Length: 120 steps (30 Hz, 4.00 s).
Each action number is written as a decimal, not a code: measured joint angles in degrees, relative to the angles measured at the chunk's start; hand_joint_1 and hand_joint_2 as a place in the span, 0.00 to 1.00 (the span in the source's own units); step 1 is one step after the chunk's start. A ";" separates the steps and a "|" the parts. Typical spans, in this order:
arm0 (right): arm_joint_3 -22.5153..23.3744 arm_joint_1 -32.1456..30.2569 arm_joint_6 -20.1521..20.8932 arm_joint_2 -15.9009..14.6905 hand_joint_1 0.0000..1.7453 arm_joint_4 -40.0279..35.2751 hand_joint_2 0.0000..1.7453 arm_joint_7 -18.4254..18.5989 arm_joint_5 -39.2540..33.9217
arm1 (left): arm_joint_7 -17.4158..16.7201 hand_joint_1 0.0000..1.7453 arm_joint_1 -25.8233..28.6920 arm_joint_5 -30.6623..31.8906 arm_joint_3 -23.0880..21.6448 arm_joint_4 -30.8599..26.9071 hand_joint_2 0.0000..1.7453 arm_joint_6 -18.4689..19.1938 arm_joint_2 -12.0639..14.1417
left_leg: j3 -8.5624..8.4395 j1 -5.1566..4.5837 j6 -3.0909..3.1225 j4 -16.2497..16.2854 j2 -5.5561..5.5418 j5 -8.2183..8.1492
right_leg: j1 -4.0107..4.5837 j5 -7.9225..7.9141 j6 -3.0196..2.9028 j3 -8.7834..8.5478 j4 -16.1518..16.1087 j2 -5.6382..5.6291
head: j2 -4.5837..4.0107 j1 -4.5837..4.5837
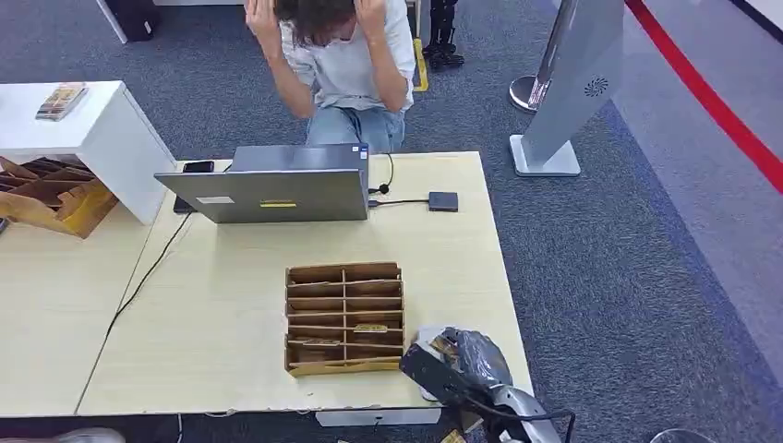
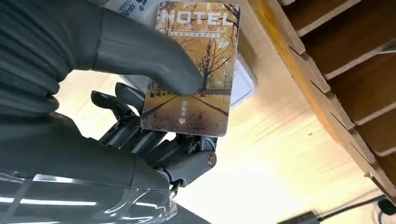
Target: Pass the card to the sensor for recognition and then transmit it.
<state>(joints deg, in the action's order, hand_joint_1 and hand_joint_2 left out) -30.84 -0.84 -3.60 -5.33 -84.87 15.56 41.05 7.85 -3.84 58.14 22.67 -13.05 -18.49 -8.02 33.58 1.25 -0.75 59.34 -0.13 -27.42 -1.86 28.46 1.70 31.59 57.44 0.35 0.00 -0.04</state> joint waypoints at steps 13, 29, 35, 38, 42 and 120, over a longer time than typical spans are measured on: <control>1.31 -0.55 1.42 -0.61 1.00 -1.31 1.00 0.85 -0.33 | 0.00 0.00 0.00 0.02 0.09 0.00 0.00 0.11 0.17 | 0.00 0.00 0.00 0.00 0.00 0.00 | 0.00 0.00 0.00 0.00 0.00 0.00 | 0.00 0.00; 1.11 1.29 1.11 0.53 1.00 1.18 1.00 2.47 5.25 | -0.44 0.00 -0.03 0.70 0.09 0.00 0.00 0.11 0.26 | -0.01 0.00 0.00 0.00 0.00 0.00 | 0.00 0.00 0.00 -0.02 0.00 -0.01 | 0.00 0.00; 1.09 2.39 0.44 1.70 1.00 2.99 1.00 3.08 7.52 | -0.55 0.00 -0.06 0.92 0.09 0.00 0.00 0.13 0.24 | -0.02 0.00 -0.01 0.00 0.01 0.01 | 0.00 -0.01 -0.01 -0.03 0.00 -0.01 | 0.00 -0.02; 1.09 2.40 0.43 1.71 1.00 3.00 1.00 3.08 7.52 | -0.55 0.00 -0.06 0.92 0.09 0.00 0.00 0.13 0.24 | -0.02 0.00 -0.01 0.00 0.01 0.01 | 0.00 -0.01 -0.01 -0.03 0.00 -0.01 | 0.00 -0.02; 1.07 3.79 -0.53 3.25 1.00 5.64 1.00 3.39 9.31 | -0.87 0.00 -0.15 1.20 0.09 0.00 0.00 0.17 0.22 | -0.03 0.00 -0.01 0.00 0.01 0.01 | 0.00 -0.01 -0.01 -0.03 0.00 -0.01 | 0.00 -0.02; 5.01 2.98 -13.12 6.95 1.00 4.57 1.00 0.02 21.75 | -0.90 0.00 -0.17 2.08 1.42 0.00 0.00 0.02 -0.50 | -0.07 0.00 -0.01 0.00 0.00 0.01 | 0.00 -0.02 -0.01 -0.06 0.00 -0.01 | 0.00 -0.02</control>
<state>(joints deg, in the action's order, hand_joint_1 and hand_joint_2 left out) -25.83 2.14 -16.72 1.62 -80.30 15.58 62.80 6.95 -4.02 60.22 24.09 -13.05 -18.47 -8.52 33.51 1.25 -0.77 59.33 -0.13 -27.41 -1.86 28.44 1.69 31.53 57.44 0.34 0.00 -0.07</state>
